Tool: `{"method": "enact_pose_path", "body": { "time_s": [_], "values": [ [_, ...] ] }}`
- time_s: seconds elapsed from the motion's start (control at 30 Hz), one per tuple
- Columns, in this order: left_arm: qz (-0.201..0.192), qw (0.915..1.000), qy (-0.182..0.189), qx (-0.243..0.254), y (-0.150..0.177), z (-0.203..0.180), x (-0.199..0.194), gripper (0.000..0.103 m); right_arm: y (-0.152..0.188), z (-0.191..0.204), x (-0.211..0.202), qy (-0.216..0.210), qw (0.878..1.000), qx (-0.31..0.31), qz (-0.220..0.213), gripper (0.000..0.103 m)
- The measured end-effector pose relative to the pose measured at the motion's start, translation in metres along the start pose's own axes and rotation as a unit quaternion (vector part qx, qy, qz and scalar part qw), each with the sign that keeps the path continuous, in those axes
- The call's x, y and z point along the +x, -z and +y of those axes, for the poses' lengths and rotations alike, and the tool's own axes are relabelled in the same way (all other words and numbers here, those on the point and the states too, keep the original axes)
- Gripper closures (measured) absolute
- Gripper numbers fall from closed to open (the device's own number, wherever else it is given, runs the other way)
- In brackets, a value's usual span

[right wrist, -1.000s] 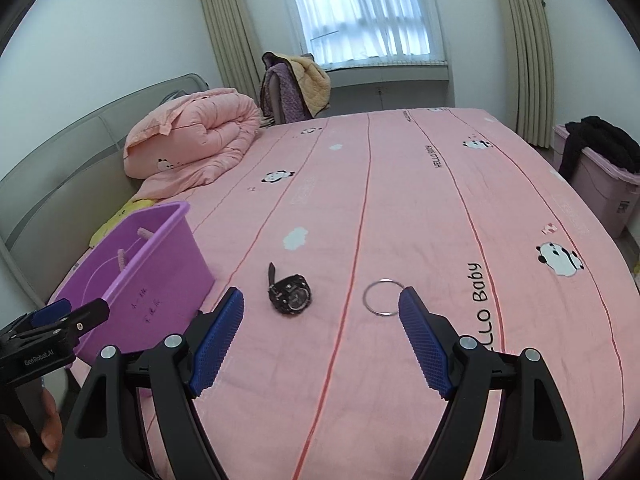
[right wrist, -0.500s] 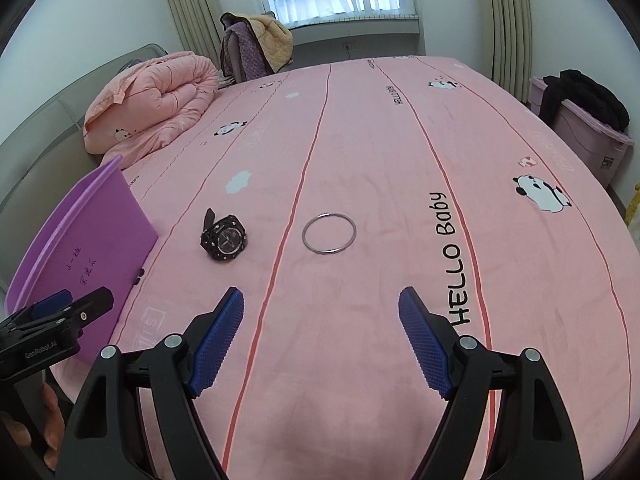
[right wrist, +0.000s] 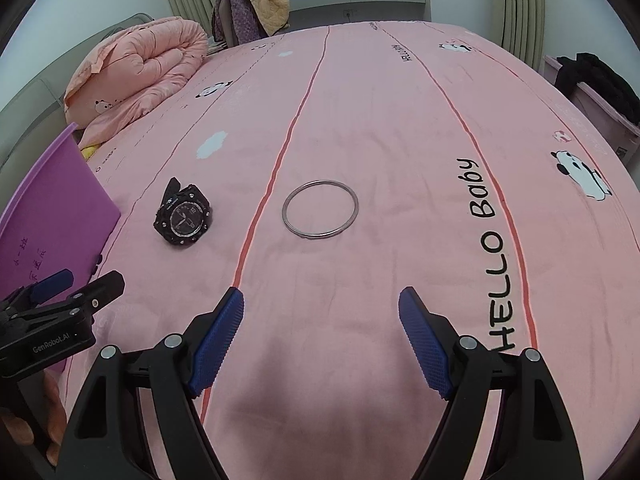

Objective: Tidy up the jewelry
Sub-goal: 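Move both tools back toward the black watch and remaining hoop, then grasp the black watch with the left tool while the right tool grasps the silver hoop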

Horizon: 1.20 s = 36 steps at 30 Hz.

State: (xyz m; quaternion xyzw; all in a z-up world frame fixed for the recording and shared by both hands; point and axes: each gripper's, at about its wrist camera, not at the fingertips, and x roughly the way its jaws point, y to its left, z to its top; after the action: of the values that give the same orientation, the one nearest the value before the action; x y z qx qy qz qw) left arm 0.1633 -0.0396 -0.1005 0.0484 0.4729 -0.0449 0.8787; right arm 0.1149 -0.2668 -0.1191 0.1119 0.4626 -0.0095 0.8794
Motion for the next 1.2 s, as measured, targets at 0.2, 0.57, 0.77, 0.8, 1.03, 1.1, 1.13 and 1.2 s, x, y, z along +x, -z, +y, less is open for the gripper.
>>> {"method": "enact_pose_path", "body": {
  "time_s": [0.2, 0.57, 0.77, 0.8, 1.03, 1.1, 1.13, 1.2],
  "values": [
    [0.009, 0.9999, -0.001, 0.013, -0.013, -0.009, 0.034, 0.006, -0.017, -0.001, 0.037, 0.002, 1.0, -0.007, 0.014, 0.027],
    [0.023, 0.9997, -0.009, 0.008, -0.029, -0.015, 0.081, 0.006, -0.043, 0.0, 0.082, 0.018, 0.999, -0.03, 0.017, 0.027],
    [0.023, 0.9996, -0.009, 0.011, -0.036, -0.017, 0.097, 0.006, -0.049, 0.003, 0.094, 0.03, 0.998, -0.052, 0.012, 0.023],
    [0.022, 0.9997, -0.01, 0.011, -0.037, -0.018, 0.099, 0.006, -0.05, 0.003, 0.096, 0.031, 0.998, -0.055, 0.012, 0.022],
    [0.02, 0.9997, -0.007, 0.01, -0.046, -0.019, 0.108, 0.005, -0.06, -0.001, 0.107, 0.029, 0.998, -0.054, 0.014, 0.02],
    [0.02, 0.9997, -0.007, 0.012, -0.049, -0.019, 0.111, 0.005, -0.061, 0.0, 0.109, 0.032, 0.998, -0.057, 0.015, 0.019],
    [0.021, 0.9997, -0.006, 0.013, -0.051, -0.02, 0.113, 0.005, -0.061, 0.001, 0.11, 0.035, 0.997, -0.06, 0.015, 0.018],
    [0.023, 0.9997, -0.004, 0.012, -0.054, -0.02, 0.116, 0.005, -0.062, 0.003, 0.113, 0.04, 0.997, -0.064, 0.016, 0.017]
  ]
}}
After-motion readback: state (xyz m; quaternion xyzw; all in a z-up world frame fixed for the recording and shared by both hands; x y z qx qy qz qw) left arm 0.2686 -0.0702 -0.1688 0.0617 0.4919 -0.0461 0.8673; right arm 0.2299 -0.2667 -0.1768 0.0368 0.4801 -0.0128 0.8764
